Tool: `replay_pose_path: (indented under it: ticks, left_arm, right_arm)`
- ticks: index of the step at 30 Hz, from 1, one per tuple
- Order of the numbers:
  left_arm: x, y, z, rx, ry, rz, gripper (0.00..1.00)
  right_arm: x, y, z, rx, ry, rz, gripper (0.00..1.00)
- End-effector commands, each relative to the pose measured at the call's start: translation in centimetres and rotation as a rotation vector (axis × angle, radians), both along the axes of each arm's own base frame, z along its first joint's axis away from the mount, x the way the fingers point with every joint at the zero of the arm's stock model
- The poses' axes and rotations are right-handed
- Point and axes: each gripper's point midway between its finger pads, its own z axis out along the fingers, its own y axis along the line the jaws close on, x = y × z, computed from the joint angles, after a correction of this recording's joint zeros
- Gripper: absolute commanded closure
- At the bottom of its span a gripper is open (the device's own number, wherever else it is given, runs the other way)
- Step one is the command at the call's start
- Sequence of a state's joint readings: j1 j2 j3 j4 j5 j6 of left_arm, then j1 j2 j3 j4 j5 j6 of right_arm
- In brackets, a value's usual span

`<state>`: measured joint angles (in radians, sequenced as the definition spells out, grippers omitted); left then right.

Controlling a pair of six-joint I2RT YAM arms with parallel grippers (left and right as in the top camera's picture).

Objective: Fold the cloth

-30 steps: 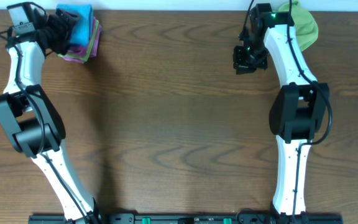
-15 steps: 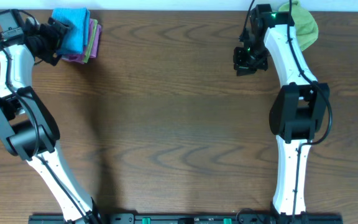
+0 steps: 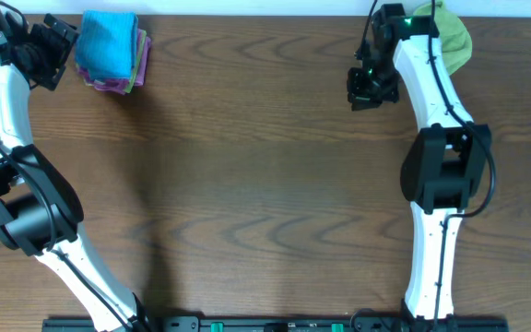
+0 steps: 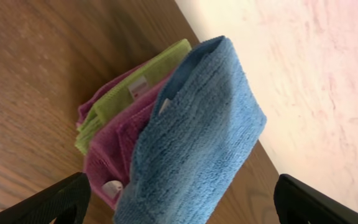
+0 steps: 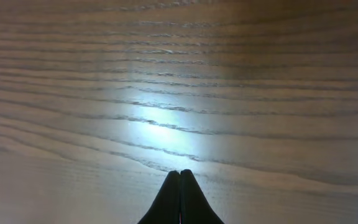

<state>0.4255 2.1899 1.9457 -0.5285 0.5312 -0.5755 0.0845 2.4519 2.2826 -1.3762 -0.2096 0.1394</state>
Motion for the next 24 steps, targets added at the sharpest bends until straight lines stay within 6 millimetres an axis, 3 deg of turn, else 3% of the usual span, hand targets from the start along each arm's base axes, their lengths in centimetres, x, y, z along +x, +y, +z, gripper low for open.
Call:
replay_pose_path:
  ticks: [1,5,8,12,19,24]
  left_arm:
    - [-0.5,1.2,0.4,0.048,0.014,0.033,0.05]
    - [-1.8,1.1,0.2,0.073,0.057,0.009,0.05]
    - [-3.3,0.0,2.3,0.159,0.059,-0.081,0.05]
    - [-8.0,-1.9,5.1,0.356,0.185,-0.174,0.04]
    - [-14.1,-8.7,11.5,0.490,0.165,-0.383,0.04]
    - [-19.5,-13.1,13.6,0.544,0.091,-0.452,0.04]
  right_arm:
    - [0.6,0.6,4.2,0.011,-0.101,0.034,0.98]
    - [0.2,0.4,6.3,0.007,-0.138,0.065,0.99]
    - [-0.2,0.2,8.9,-0.003,-0.192,0.108,0.99]
    - [-1.7,-1.3,12.9,-0.072,-0.245,0.108,0.98]
    - [-7.3,-1.8,20.5,-0.083,-0.324,0.185,0.98]
    - [-12.2,-1.3,26.0,-0.065,-0.422,0.205,0.98]
